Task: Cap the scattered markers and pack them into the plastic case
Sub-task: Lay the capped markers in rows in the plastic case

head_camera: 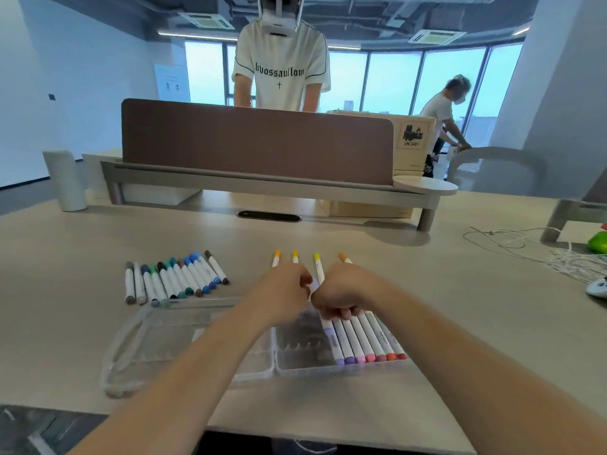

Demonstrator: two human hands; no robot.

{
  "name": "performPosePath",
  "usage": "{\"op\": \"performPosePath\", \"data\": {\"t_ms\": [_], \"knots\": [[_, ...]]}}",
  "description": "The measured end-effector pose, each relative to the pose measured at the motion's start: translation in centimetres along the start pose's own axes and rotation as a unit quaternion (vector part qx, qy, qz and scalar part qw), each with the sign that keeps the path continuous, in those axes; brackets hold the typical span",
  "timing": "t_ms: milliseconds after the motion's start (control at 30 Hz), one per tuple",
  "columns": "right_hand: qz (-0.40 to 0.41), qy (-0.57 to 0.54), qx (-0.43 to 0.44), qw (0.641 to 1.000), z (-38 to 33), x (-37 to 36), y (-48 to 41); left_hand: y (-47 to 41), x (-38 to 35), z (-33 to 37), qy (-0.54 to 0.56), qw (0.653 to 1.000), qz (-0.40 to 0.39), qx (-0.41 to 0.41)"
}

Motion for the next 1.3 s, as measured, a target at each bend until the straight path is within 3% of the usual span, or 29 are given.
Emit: {"op": "performPosePath", "data": {"t_ms": [167,400,733,1167,1300], "knots": [[-0.028,0.023,0.017,0.999,0.5,-1.5,1.6,1.8,-0.7,0.5,-0.030,0.999,-0.037,-0.017],[0.030,0.001,0.039,0.999,1.4,-1.6,1.6,3.0,-0.9,1.0,-0.034,0.991,-0.104,-0.075],[0.010,0.016,0.029,0.999,2.3,-1.1,1.2,3.2,-1.0,0.7,-0.062,0.991,-0.108,-0.051],[-0.018,0.024,0.023,0.999,2.6,-0.8,-0.2,2.5,-0.7,1.1,-0.011,0.986,-0.163,-0.028],[0.027,-0.022,0.028,0.999,3.6,0.4,-1.1,0.2,0.1,1.9,-0.084,0.994,-0.067,-0.032]]}}
Point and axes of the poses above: each hand's wrist, its own y-axis away from the middle knuckle, its own x-axis out of the back of the hand, z = x × y, the point moved 2 cm from there along -y, towards the middle knuckle, and after that the axes turned 8 degrees about -y, right-handed, at the moved point
